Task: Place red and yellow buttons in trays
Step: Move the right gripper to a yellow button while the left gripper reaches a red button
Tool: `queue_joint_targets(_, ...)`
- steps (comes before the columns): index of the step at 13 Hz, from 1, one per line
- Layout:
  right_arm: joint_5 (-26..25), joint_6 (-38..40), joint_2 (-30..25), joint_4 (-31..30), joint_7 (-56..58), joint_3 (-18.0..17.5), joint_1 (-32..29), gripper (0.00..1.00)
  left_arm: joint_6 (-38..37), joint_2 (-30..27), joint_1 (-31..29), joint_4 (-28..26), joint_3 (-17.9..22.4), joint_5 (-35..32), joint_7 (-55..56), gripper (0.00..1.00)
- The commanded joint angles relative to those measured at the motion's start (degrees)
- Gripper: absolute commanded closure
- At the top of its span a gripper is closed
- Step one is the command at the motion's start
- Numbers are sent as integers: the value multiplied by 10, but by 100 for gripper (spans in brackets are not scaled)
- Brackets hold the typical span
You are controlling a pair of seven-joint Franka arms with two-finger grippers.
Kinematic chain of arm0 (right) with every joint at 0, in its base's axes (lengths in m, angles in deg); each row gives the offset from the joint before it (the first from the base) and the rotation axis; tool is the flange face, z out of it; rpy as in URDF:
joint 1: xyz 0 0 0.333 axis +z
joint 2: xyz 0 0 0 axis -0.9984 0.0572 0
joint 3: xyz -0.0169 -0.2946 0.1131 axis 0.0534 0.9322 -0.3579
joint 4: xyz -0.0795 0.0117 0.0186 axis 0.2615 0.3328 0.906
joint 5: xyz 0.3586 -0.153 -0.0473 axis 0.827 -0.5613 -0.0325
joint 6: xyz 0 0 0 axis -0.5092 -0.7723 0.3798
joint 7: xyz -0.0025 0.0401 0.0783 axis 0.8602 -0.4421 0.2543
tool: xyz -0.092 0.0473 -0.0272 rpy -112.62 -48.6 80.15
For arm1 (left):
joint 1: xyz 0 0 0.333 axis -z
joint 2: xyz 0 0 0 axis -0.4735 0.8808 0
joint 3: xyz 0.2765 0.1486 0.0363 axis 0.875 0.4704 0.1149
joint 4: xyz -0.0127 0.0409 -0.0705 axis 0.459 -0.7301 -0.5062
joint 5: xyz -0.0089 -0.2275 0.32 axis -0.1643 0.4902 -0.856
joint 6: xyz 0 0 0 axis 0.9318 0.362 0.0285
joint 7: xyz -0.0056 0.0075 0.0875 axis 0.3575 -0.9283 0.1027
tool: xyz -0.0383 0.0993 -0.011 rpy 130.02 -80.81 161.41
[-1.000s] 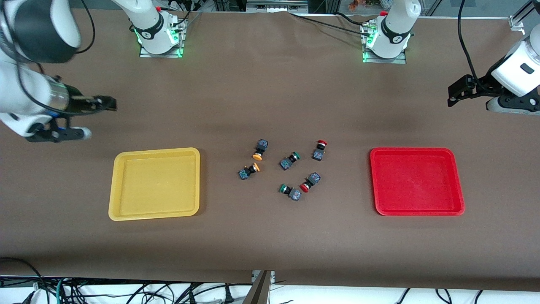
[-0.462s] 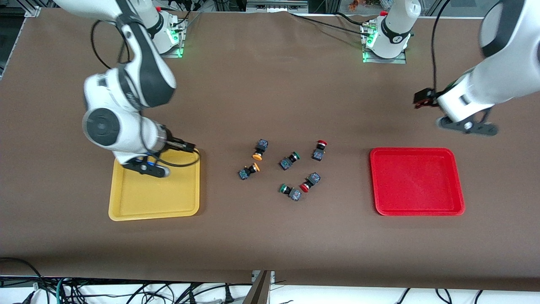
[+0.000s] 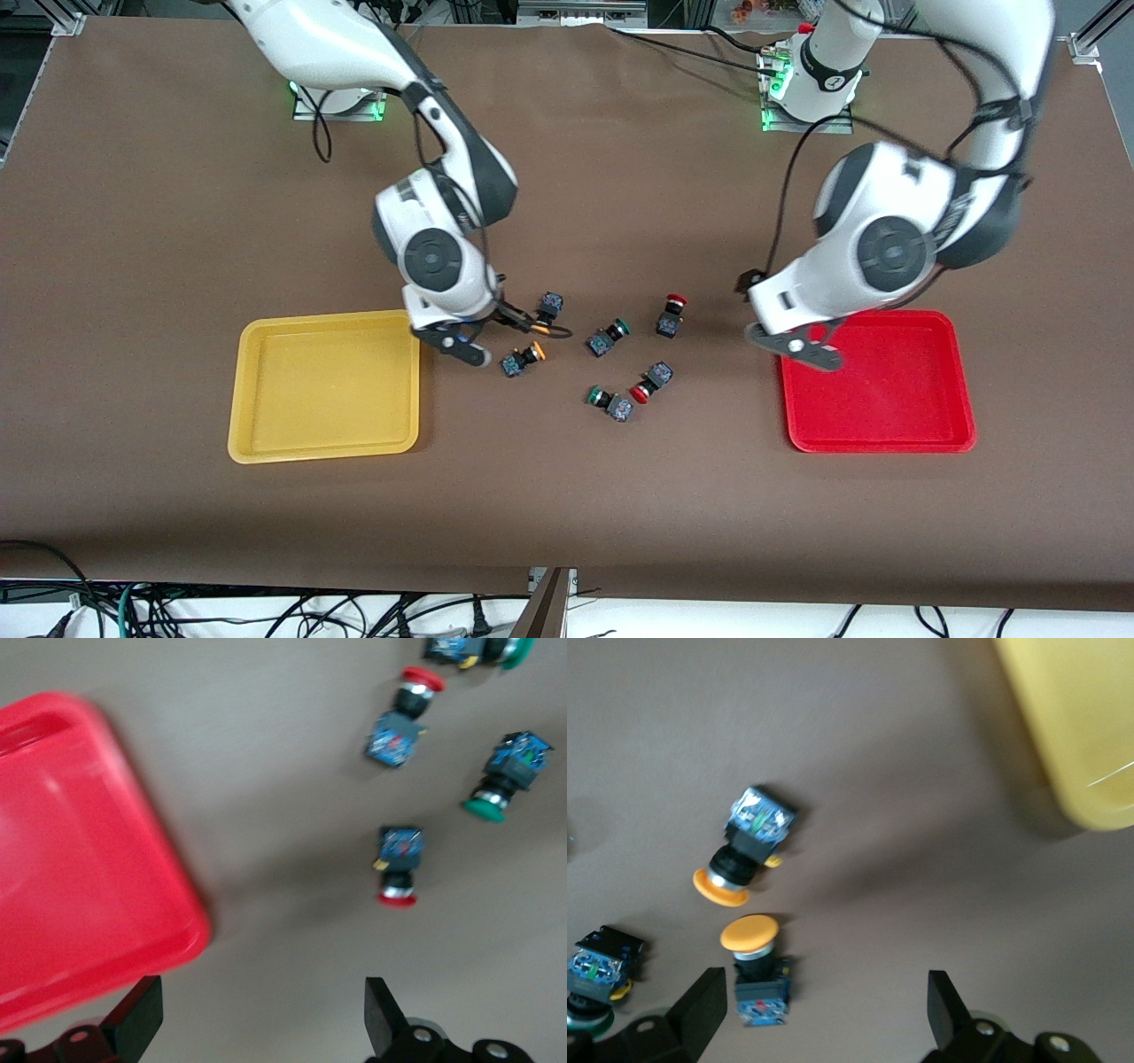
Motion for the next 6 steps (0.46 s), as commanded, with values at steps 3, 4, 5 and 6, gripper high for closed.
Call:
queue_joint_targets(3, 3, -69, 45, 6, -36, 6, 35, 0, 93, 72, 67, 1, 4, 9, 4, 0)
queue_joint_targets(4, 5, -71, 50, 6, -36, 6, 36, 0, 109, 76, 67, -6, 4, 8, 4, 0)
queue_joint_targets(5, 6, -78, 53, 6, -36, 6, 41, 0, 126, 82, 70, -18, 5, 7, 5, 0)
queue_joint_targets(6, 8, -89, 57, 6, -38, 6, 44, 0, 149, 91, 77, -32, 5, 5, 6, 0)
